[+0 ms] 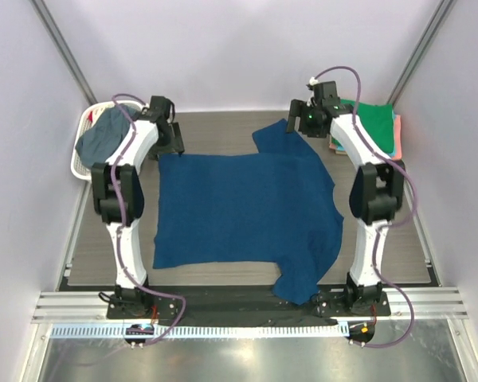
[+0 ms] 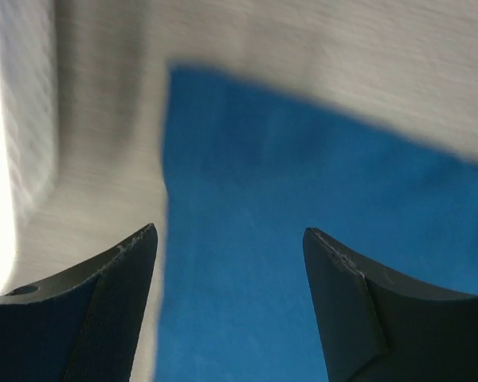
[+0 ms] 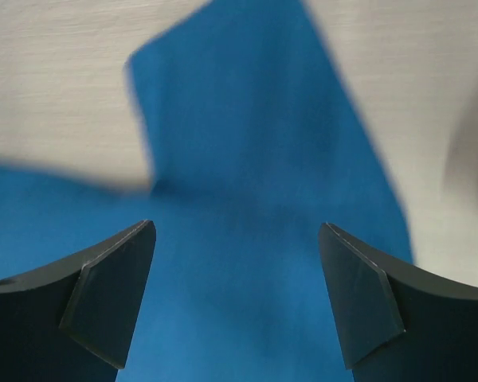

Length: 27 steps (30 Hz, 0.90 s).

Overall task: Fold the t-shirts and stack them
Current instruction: Flatten the tshirt out

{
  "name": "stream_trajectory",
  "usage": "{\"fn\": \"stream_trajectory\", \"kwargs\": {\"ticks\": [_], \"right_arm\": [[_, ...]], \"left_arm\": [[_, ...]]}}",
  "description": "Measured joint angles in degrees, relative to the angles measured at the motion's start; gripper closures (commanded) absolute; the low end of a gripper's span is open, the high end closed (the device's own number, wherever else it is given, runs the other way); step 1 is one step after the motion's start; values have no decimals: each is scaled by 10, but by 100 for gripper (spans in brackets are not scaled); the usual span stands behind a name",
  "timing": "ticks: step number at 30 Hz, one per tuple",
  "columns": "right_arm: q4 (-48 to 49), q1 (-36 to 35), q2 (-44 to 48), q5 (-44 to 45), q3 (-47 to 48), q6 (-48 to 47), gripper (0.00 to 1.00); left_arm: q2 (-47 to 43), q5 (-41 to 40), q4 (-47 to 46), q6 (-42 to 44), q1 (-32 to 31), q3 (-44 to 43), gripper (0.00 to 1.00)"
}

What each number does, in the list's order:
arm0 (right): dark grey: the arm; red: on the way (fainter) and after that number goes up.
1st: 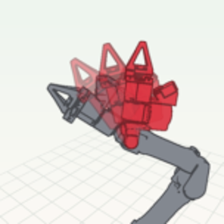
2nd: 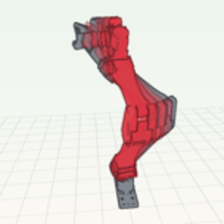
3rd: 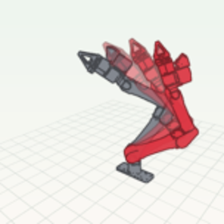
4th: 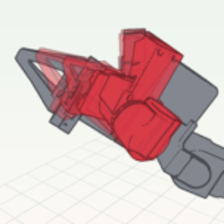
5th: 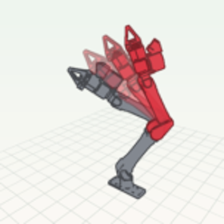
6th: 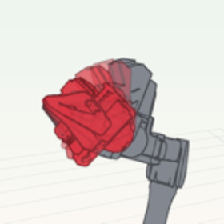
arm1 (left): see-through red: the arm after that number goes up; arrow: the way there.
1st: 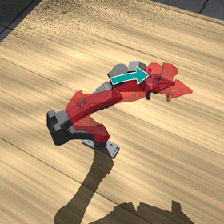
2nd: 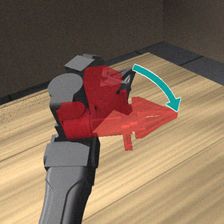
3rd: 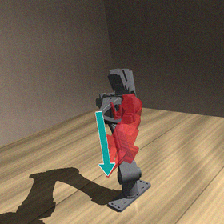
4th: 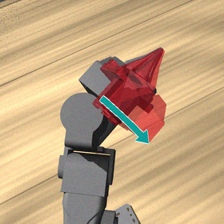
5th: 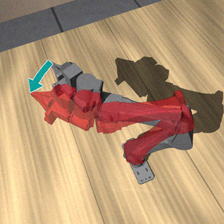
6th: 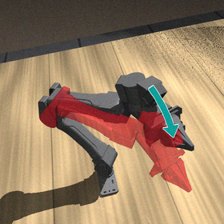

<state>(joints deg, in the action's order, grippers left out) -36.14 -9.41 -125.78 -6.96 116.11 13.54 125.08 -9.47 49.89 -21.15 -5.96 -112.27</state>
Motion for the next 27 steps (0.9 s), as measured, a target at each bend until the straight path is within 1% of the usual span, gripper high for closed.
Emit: {"fn": "stream_trajectory", "kwargs": {"ticks": [1,2,5,7,8,11,13,19,22,27], "right_arm": [[7,-3,49,-4,-54,5,11],[14,-4,86,-8,-88,11,11],[70,-12,191,-16,-184,31,12],[101,-17,227,-21,-226,43,13],[111,-19,230,-24,-237,47,14],[131,-26,206,-34,-262,57,14],[131,-28,168,-36,-266,62,14],[101,-30,73,-26,-256,66,14],[84,-30,35,-18,-224,66,14],[60,-30,-31,0,-134,66,14]], "left_arm": [[-19,3,0,-6,-6,25,26],[-58,11,-10,-14,-17,70,26],[-151,24,-29,-41,-39,158,27],[-207,33,-51,-59,-49,214,27],[-226,36,-61,-69,-50,238,27],[-242,36,-92,-89,-47,288,28],[-222,35,-101,-100,-44,304,28],[-140,35,-113,-115,-43,306,29],[-110,34,-113,-115,-43,296,30],[-52,32,-96,-114,-37,221,30]]}}
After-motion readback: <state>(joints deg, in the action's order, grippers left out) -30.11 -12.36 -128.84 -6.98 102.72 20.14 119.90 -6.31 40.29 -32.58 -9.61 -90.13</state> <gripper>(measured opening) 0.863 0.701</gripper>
